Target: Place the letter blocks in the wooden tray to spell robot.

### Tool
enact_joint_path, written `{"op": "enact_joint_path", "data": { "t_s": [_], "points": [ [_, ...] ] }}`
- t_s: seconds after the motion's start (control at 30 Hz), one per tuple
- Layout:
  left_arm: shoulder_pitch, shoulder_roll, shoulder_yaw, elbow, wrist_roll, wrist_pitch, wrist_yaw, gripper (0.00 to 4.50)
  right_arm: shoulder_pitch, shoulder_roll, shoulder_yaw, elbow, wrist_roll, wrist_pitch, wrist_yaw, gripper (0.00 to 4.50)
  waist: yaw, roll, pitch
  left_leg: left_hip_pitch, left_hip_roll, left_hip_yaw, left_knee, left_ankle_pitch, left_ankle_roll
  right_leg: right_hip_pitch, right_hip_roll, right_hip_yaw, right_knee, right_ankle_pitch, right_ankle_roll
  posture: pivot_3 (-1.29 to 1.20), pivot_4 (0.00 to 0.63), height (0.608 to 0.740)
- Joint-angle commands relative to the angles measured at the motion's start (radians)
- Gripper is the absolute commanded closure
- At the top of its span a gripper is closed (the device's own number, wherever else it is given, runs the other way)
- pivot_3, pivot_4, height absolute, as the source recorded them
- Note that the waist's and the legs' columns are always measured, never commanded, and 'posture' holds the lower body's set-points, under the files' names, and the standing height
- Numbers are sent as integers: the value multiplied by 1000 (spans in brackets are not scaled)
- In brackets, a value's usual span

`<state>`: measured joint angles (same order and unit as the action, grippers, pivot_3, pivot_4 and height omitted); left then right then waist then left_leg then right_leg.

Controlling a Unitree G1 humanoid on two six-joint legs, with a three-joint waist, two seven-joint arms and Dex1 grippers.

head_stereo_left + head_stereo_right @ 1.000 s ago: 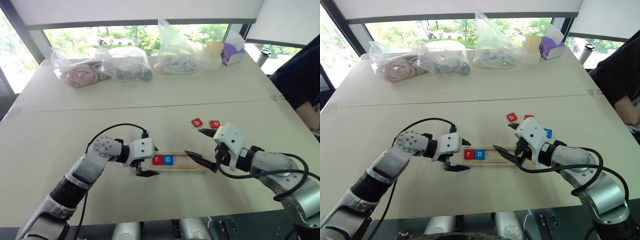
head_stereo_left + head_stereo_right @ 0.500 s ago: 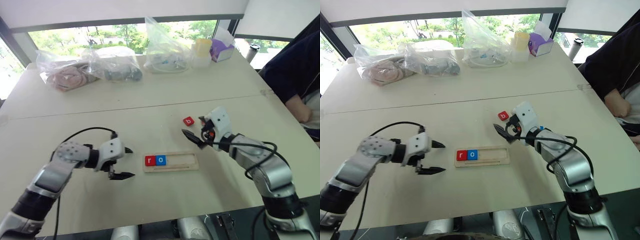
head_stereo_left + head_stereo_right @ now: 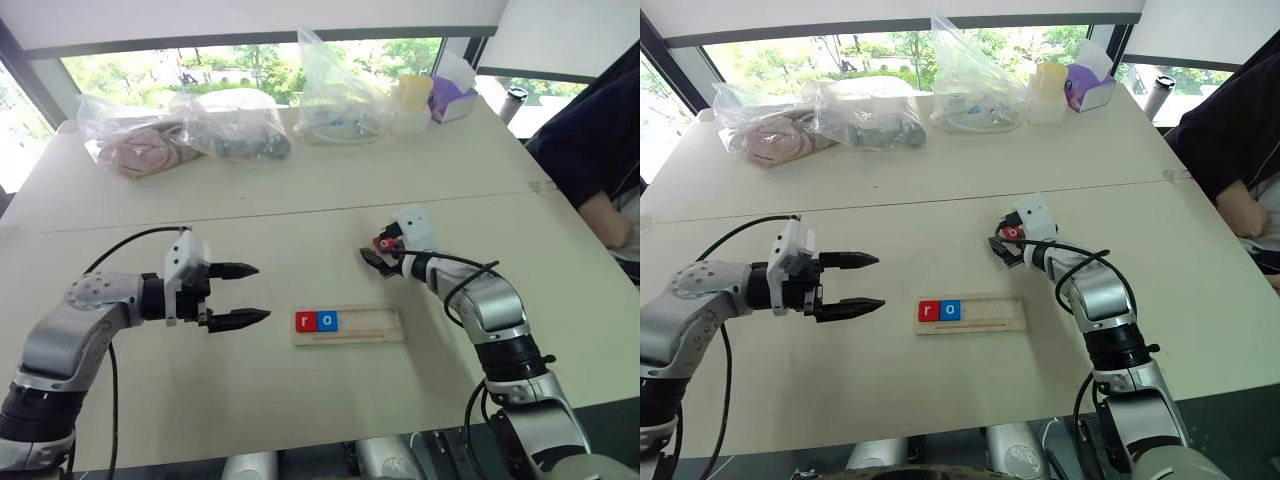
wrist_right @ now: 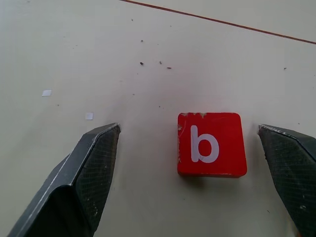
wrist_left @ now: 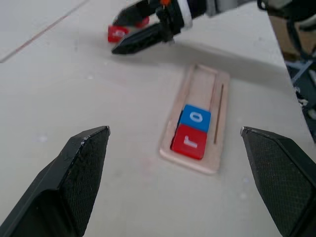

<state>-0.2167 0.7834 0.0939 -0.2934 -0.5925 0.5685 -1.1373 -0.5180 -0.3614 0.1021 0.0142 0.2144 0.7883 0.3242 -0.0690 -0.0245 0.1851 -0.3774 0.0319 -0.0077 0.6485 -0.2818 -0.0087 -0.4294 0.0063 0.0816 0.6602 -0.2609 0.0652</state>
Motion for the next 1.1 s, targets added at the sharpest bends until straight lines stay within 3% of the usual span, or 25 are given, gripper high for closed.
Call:
{"op": "enact_joint_path", "data": {
  "t_s": [0.03,0.1,0.23,0.27,0.47,0.6,0.73,0.87,1.1],
  "points": [
    [-15,-2,16,-38,-25,9,22,13,-17,17,-12,-7,-7,-3,3,251,-2,0,0,0,0,0,0,0,0,0,0,0,0,0,0,0,150,740],
    [-15,-3,12,-41,-26,9,27,0,-15,24,-9,-10,-10,7,2,874,-2,0,0,0,0,0,0,0,0,0,0,0,0,0,0,0,150,740],
    [-22,-3,6,-35,-22,3,31,0,-6,29,4,-32,-23,35,-5,2983,-2,0,0,1,0,0,0,0,0,0,1,0,0,0,0,0,150,740],
    [-26,-3,4,-32,-22,3,30,0,1,23,14,-47,-32,39,-4,3324,-1,0,0,1,0,0,0,0,0,0,1,0,0,0,0,0,150,740],
    [-40,-6,-8,-22,-24,-4,11,0,52,-3,4,-198,-81,108,-48,3321,0,0,0,0,0,0,0,0,0,0,1,0,0,0,0,0,150,740],
    [-52,-15,-42,-1,-12,-32,-28,0,257,53,-161,-658,-44,456,-132,3321,16,0,0,-3,0,-3,0,0,0,-1,0,-1,0,-1,1,0,150,740],
    [-68,-20,-62,16,-12,-39,-49,0,352,139,-249,-894,-41,702,-163,3321,22,0,0,-11,0,-4,1,1,-2,-9,0,-1,1,-1,1,0,150,740],
    [-85,-27,-82,34,-8,-42,-63,0,364,197,-291,-980,-62,818,-195,3321,19,0,0,-11,-1,-2,1,6,-10,-11,0,-1,1,-1,-2,0,150,740],
    [-123,-42,-110,76,13,-68,-76,0,426,267,-313,-965,-77,826,-223,3321,22,0,0,-11,-1,-2,2,7,-12,-10,1,-1,1,-1,-2,0,150,740]
  ]
}}
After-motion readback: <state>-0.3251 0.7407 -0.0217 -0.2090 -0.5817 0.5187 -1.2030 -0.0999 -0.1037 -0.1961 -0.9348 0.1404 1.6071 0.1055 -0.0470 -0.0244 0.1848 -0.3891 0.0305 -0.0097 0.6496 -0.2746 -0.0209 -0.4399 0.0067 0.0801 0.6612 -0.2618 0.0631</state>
